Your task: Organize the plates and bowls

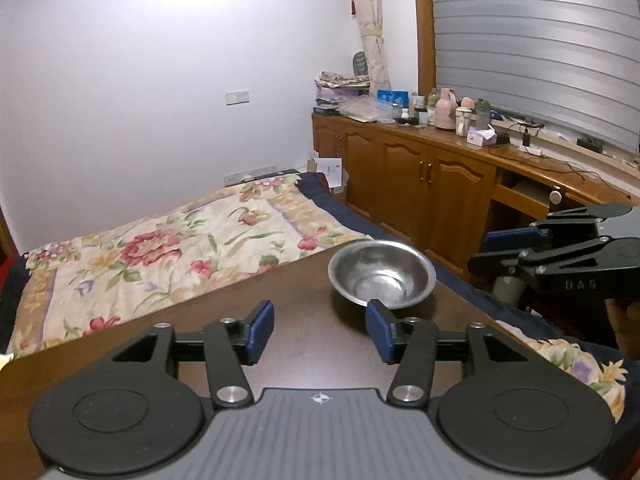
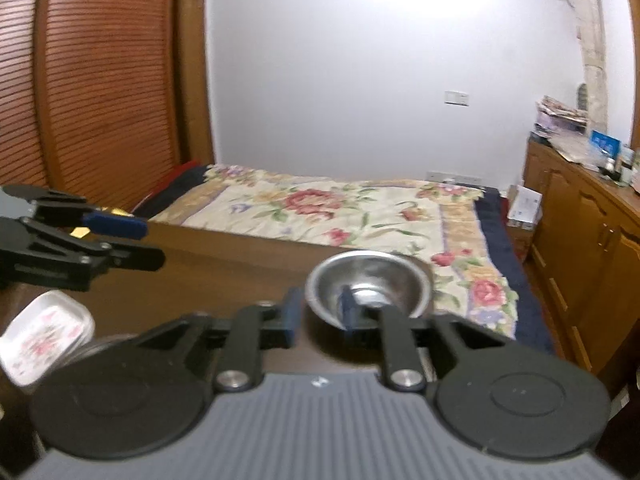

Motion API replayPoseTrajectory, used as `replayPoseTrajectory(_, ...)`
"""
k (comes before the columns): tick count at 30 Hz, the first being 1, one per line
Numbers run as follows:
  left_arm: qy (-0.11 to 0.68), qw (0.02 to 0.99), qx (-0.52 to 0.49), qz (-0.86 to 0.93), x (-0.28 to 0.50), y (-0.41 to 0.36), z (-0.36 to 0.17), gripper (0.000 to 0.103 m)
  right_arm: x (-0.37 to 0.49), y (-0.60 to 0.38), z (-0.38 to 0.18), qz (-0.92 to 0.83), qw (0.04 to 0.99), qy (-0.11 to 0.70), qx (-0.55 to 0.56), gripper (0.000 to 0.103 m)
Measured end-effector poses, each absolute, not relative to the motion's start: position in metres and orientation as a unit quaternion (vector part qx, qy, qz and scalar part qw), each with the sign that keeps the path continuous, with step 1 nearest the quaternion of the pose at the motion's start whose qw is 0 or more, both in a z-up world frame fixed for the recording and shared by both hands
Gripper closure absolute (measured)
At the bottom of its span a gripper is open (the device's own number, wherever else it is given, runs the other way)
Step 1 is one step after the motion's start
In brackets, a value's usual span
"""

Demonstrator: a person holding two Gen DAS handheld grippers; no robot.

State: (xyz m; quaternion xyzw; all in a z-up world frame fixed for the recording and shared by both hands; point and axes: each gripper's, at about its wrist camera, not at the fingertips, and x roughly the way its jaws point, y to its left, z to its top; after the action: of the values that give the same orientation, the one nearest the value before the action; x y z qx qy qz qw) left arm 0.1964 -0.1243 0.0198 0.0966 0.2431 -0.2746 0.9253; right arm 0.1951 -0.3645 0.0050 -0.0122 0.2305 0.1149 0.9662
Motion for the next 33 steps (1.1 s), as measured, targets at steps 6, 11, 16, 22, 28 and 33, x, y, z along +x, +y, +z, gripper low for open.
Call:
replayPoseTrajectory(6, 0.262, 0.915, 0.105, -0.289, 0.231, -0.152, 0.013, 0.049, 0.229, -0.386, -0.015, 0.093, 0.966, 0.243, 0.000, 0.058)
replayPoseTrajectory(11, 0.285, 0.905, 0.109, -0.297, 0.259, -0.170, 0.000, 0.049, 0.254, -0.403, -0.039, 0.084, 0.961, 0.262, 0.035, 0.058)
replayPoseTrajectory(16, 0.314, 0.895, 0.098, -0.300, 0.289, -0.182, -0.015, 0.052, 0.271, -0.411, -0.055, 0.084, 0.957, 0.273, 0.059, 0.058)
replayPoseTrajectory(22, 0.348, 0.887, 0.071, -0.295, 0.325, -0.190, -0.027, 0.059, 0.283, -0.416, -0.064, 0.089, 0.953, 0.279, 0.084, 0.058)
replayPoseTrajectory(28, 0.360, 0.881, 0.063, -0.302, 0.340, -0.197, -0.035, 0.062, 0.292, -0.421, -0.069, 0.101, 0.947, 0.287, 0.104, 0.058)
replayPoseTrajectory(33, 0.371, 0.873, 0.062, -0.312, 0.343, -0.205, -0.044, 0.071, 0.294, -0.420, -0.070, 0.112, 0.943, 0.294, 0.108, 0.058)
